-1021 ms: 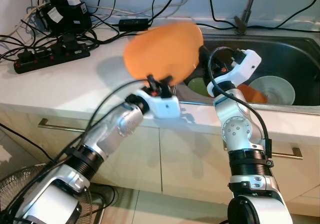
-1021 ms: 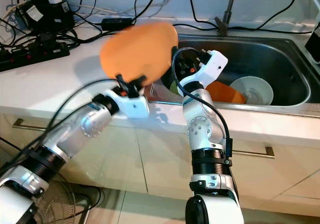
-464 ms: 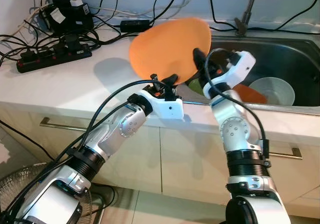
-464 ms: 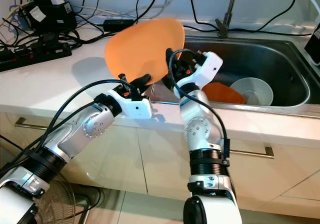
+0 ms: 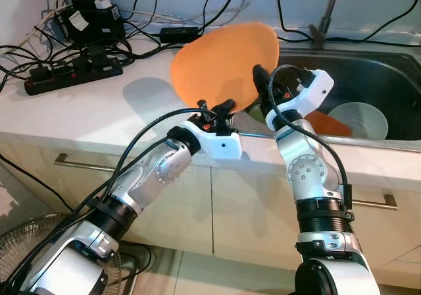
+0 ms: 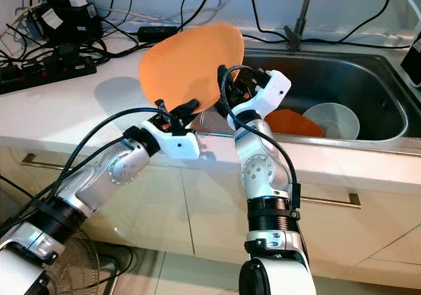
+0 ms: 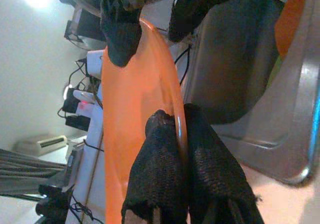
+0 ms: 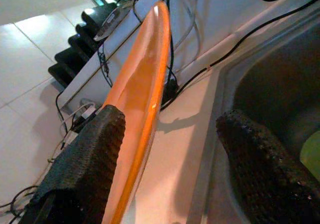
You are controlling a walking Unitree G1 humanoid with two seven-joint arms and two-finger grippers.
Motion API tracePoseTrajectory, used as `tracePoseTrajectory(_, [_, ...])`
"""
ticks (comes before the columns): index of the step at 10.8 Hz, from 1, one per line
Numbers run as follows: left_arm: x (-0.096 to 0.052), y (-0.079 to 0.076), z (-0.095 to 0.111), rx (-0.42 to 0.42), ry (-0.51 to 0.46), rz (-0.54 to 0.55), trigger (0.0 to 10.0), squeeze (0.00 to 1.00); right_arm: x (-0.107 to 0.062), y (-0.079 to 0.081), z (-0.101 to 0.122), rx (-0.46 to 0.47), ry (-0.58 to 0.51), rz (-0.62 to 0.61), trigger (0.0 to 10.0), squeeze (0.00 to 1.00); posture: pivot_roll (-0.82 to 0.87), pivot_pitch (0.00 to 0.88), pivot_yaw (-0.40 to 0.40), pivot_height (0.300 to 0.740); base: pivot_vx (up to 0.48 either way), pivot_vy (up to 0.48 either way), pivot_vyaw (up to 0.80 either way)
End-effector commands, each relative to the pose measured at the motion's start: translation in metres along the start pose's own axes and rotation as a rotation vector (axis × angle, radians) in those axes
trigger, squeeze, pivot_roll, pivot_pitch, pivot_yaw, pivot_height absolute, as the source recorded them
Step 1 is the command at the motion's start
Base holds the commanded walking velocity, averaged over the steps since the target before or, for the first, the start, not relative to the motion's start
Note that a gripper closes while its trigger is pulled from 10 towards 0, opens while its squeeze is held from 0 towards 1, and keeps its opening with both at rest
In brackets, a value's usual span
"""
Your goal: Kitchen organization
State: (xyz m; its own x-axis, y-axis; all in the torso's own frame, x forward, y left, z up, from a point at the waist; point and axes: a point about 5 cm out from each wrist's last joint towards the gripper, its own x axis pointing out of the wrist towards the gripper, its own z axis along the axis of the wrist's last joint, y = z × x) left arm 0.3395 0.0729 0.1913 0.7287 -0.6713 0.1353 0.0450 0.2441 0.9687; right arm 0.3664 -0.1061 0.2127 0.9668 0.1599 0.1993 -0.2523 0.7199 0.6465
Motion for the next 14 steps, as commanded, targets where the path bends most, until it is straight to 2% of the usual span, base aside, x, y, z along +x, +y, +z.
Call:
tracePoseTrajectory(1, [-0.0006, 0.0097, 0.0001, 0.018, -0.010, 0.042, 10.0, 0.00, 0.0006, 0.0008, 0.0020, 0.030, -0.002, -0.008, 0.0, 0.00, 0.16, 0.000, 0.028, 0.740, 0.000, 0.000, 0.00])
tracePoseTrajectory(4, [0.0008, 0.0127, -0.0016, 0.025, -0.004, 0.047, 10.0, 0.00, 0.0010, 0.0018, 0.0034, 0.072, 0.000, -0.007, 0.0, 0.00, 0.16, 0.004, 0.029, 0.740, 0.000, 0.000, 0.00])
tracePoseTrajectory(14, [0.0020, 0.0116, -0.0012, 0.050, -0.004, 0.025, 10.0, 0.00, 0.0006, 0.0081, -0.0029, 0.065, 0.053, 0.037, 0.0, 0.00, 0.17, 0.013, 0.024, 0.740, 0.000, 0.000, 0.00])
